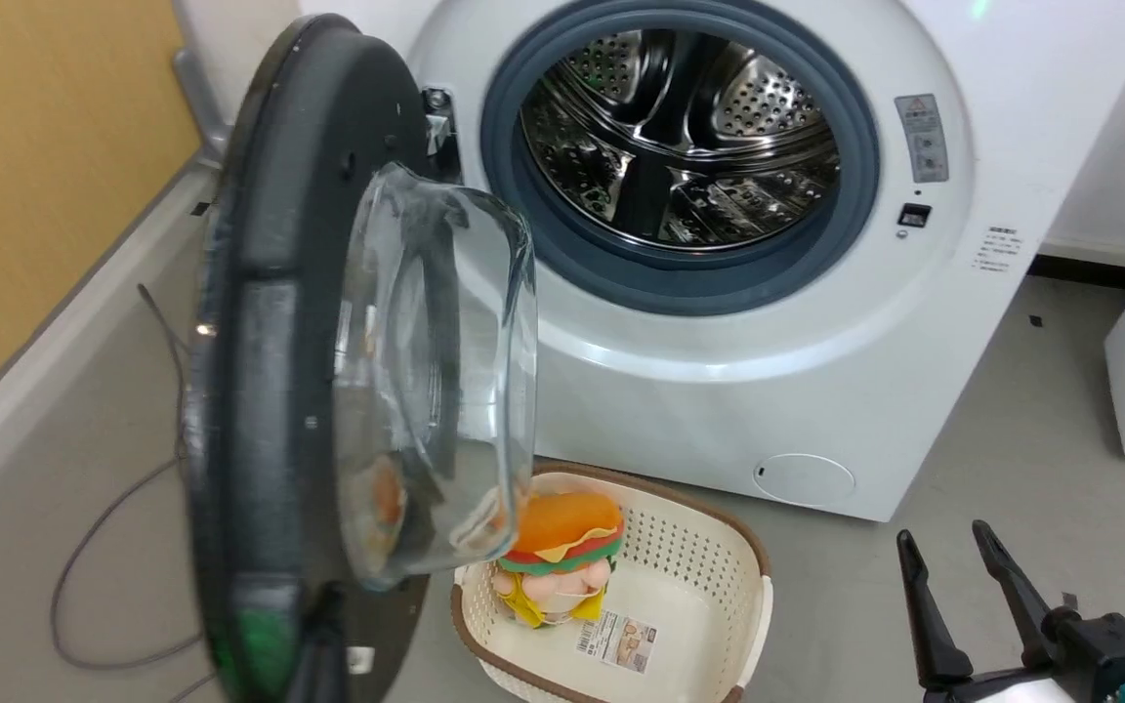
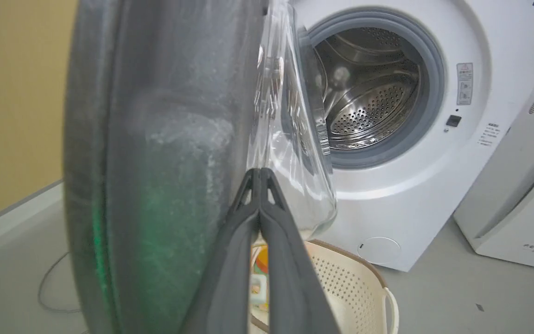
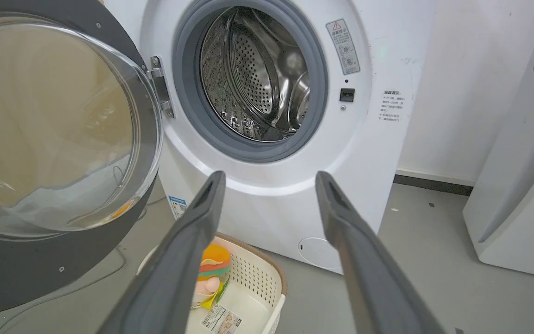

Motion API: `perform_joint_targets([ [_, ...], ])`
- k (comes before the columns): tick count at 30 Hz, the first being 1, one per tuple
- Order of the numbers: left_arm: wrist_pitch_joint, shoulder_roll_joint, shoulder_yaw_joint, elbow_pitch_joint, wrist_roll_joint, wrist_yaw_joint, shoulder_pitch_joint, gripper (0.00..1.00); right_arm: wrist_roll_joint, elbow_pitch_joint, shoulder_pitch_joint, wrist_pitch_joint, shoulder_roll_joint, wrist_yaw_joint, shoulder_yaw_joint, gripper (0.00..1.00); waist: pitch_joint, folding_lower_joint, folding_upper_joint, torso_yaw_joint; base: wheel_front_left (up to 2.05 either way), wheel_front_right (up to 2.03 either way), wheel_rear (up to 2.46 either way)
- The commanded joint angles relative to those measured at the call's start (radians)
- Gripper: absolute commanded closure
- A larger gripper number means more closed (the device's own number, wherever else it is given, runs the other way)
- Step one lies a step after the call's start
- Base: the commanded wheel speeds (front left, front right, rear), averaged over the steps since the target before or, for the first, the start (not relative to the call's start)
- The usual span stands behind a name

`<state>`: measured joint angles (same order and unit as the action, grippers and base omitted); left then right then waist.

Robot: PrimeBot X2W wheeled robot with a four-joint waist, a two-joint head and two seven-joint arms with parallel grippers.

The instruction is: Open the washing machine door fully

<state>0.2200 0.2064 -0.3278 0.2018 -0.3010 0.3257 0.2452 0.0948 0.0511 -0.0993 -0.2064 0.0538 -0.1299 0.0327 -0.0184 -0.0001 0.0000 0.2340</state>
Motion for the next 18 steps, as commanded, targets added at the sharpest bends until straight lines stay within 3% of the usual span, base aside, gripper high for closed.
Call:
perform_joint_targets([
  [1,0.011,0.026,0.045,-0.002,-0.009,0.012,0.004,1.00,-0.006,-0.014,-0.019,0.005,-0.004,-0.001,-0.001,0.00,0.000,0.0001,0.0000,0.008,0.00,0.00,0.00],
  [9,0.029,0.098,0.193,-0.068,-0.060,0.002,-0.032,1.00,-0.008,-0.053,-0.021,0.021,-0.004,-0.001,-0.013,0.00,0.009,0.0001,0.0000,0.004,0.00,0.00,0.00],
  [18,0.039,0.180,0.376,-0.253,-0.157,-0.061,-0.124,1.00,-0.005,-0.084,-0.026,0.036,-0.004,-0.001,-0.011,0.00,0.024,0.0001,0.0000,-0.009,0.00,0.00,0.00],
])
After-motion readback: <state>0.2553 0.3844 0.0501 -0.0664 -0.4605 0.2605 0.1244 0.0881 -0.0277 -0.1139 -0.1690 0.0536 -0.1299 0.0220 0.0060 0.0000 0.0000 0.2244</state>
